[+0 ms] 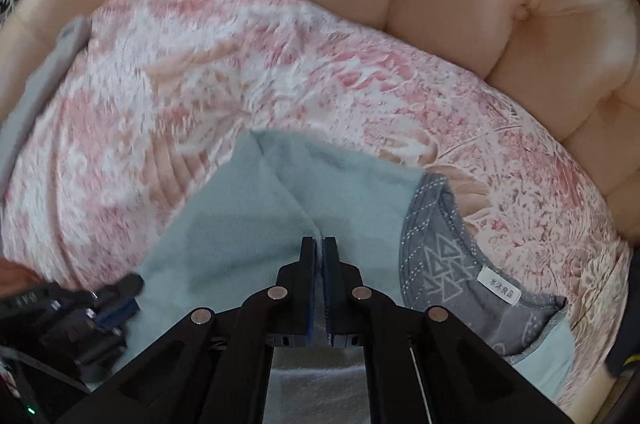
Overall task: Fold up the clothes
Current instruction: 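Grasp the shirt collar with the right gripper while the left gripper holds the folded edge, then open both grippers and lay the shirt flat on the bedspread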
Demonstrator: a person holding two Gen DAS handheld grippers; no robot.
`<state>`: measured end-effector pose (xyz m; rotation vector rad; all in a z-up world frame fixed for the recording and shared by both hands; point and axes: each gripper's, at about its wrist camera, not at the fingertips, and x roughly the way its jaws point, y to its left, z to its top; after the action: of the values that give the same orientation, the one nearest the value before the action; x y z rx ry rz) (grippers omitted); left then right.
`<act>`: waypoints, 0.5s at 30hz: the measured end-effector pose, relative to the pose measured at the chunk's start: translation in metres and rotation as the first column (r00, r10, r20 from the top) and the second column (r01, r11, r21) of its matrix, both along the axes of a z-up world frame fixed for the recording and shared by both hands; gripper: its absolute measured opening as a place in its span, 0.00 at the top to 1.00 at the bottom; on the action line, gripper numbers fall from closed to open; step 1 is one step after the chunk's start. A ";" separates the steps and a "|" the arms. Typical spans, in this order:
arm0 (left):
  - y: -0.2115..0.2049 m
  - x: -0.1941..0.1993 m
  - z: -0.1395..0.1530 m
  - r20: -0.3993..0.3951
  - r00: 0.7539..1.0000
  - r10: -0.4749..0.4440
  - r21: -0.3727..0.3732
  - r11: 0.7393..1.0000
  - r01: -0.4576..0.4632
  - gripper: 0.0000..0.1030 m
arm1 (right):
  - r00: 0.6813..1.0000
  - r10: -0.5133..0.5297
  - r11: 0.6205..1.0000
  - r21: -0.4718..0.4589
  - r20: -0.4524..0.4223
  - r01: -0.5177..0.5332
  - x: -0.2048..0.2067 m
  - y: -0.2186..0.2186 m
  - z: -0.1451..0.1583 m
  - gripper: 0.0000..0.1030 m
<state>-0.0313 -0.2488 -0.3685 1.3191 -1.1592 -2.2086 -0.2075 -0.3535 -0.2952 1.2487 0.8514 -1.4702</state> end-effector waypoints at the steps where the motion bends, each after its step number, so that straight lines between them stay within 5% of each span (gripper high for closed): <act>1: 0.000 0.001 0.001 -0.001 1.000 0.001 -0.002 1.000 -0.001 0.85 | 0.999 -0.017 1.000 -0.020 0.028 0.018 -0.004 0.003 0.004 0.95; 5: -0.006 0.012 0.030 -0.031 0.999 0.015 0.057 0.998 -0.014 0.38 | 0.992 -0.122 0.981 -0.152 0.019 0.123 -0.018 0.044 0.047 0.82; 7: -0.016 0.018 0.060 -0.086 0.994 0.065 0.157 0.986 -0.051 0.36 | 0.965 -0.262 0.925 -0.284 0.005 0.252 -0.031 0.087 0.079 0.62; 8: -0.027 0.016 0.076 -0.119 0.987 0.105 0.276 0.959 -0.069 0.36 | 0.941 -0.338 0.879 -0.350 0.021 0.324 -0.039 0.112 0.092 0.44; 9: -0.041 0.012 0.092 -0.149 0.976 0.157 0.451 0.889 -0.074 0.38 | 0.912 -0.406 0.818 -0.419 0.062 0.393 -0.042 0.143 0.100 0.33; 10: -0.056 0.007 0.109 -0.168 0.962 0.214 0.611 0.789 -0.068 0.42 | 0.879 -0.464 0.753 -0.475 0.108 0.455 -0.045 0.173 0.105 0.33; 11: -0.072 -0.001 0.116 -0.154 0.946 0.284 0.749 0.659 -0.075 0.53 | 0.857 -0.489 0.714 -0.491 0.162 0.500 -0.046 0.194 0.099 0.33; 12: -0.089 -0.013 0.113 -0.102 0.927 0.360 0.860 0.501 -0.100 0.70 | 0.833 -0.510 0.677 -0.498 0.214 0.542 -0.047 0.213 0.093 0.33; 13: -0.100 -0.025 0.107 -0.054 0.910 0.411 0.909 0.397 -0.126 0.79 | 0.816 -0.520 0.664 -0.482 0.251 0.572 -0.049 0.223 0.080 0.33; 15: -0.108 -0.048 0.090 0.025 0.885 0.465 0.916 0.345 -0.206 0.88 | 0.786 -0.536 0.655 -0.436 0.307 0.617 -0.054 0.239 0.054 0.33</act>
<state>-0.0790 -0.3564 -0.2783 1.3360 0.5889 -2.5725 -0.2612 -0.1145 -0.2412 1.2353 -0.1114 -1.9099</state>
